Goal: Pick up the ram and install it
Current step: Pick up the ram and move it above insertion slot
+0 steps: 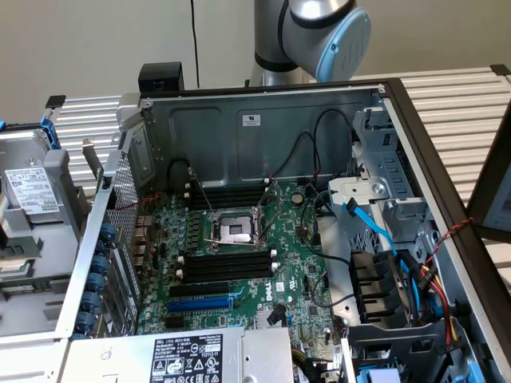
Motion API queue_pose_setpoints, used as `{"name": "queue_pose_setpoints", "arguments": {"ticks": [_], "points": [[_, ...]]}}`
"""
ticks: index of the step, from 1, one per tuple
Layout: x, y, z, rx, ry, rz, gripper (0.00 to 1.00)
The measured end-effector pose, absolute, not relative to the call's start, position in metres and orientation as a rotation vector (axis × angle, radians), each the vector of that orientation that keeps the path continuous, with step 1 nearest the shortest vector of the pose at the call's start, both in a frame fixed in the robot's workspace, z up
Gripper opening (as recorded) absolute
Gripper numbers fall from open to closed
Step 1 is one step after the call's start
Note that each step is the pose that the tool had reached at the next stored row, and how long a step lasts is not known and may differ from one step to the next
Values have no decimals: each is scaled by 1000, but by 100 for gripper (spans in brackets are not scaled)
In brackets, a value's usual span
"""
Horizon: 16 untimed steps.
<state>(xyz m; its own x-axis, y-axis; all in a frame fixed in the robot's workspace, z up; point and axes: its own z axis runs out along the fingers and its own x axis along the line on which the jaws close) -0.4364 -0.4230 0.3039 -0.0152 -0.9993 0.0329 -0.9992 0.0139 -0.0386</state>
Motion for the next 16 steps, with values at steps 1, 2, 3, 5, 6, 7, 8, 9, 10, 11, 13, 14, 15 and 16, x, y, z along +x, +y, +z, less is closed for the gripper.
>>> {"name": "queue_pose_setpoints", "arguments": {"ticks": [1,2,3,5,6,7,8,9,10,11,13,14,15,16], "points": [[-436,-423,308,-2202,2234,-79,12],[-436,-423,313,-2202,2234,-79,12],[-436,-423,318,-2202,2234,-79,12],[-436,-423,327,-2202,2234,-79,12],[-436,-423,331,-2202,2234,-79,12],[-436,-423,336,-2202,2234,-79,12],[-436,-423,340,-2202,2234,-79,12],[-436,-423,345,-2202,2234,-79,12],[-436,-423,350,-2202,2234,-79,12],[-436,-423,354,-2202,2234,-79,12],[-436,-423,363,-2202,2234,-79,12],[-436,-423,368,-2202,2234,-79,12],[-436,-423,372,-2202,2234,-79,12],[-436,-423,377,-2202,2234,-79,12]]}}
